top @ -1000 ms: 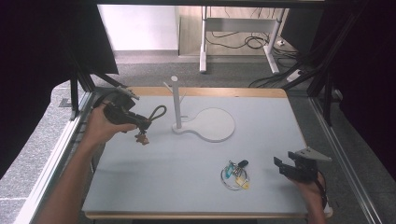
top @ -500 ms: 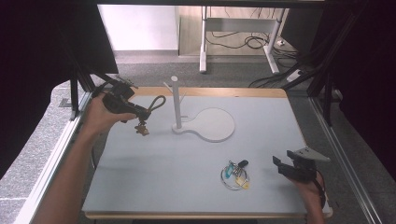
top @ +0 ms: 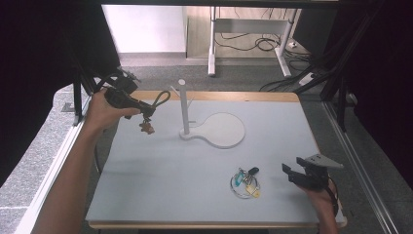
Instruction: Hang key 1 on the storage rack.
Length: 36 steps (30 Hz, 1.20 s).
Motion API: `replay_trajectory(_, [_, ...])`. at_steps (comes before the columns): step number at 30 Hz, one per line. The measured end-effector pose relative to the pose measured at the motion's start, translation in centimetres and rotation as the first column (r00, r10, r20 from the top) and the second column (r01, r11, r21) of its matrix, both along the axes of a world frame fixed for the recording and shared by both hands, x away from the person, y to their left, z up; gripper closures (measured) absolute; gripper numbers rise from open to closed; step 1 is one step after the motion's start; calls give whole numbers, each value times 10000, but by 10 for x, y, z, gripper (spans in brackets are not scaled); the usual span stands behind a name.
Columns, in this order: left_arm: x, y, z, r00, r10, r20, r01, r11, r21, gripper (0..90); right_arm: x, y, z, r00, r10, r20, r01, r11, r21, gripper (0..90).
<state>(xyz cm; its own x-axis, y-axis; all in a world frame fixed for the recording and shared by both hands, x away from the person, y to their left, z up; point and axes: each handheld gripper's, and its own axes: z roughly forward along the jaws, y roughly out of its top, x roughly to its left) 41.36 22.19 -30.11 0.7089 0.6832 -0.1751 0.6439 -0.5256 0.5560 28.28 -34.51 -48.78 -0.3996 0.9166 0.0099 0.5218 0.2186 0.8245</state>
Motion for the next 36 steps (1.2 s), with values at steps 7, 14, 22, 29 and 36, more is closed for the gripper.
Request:
replay_trajectory(7, [11, 1, 2, 10000, -48, -51, 47, 9999, -123, 672, -3, 1, 0, 10000, -56, 12, 56, 10000, 59, 341])
replay_trajectory(14, [27, -3, 4, 9997, -203, -103, 201, 9997, -155, 671, -13, 1, -2, 9998, -162, -69, 162, 9998, -74, 341])
replay_trajectory(22, [45, -2, 2, 9996, -216, -201, 212, 9995, -222, 672, -20, -3, -5, 9990, -411, -179, 408, 9990, -198, 341])
replay_trajectory(29, [56, -3, -5, 9992, -135, -366, 125, 9996, -271, 672, -22, -3, -8, 9992, -298, -262, 296, 9995, -73, 340])
replay_trajectory(36, [61, -6, -8, 9987, -59, -502, 45, 9996, -281, 672, -23, -3, -7, 9994, -292, -208, 291, 9995, -73, 340])
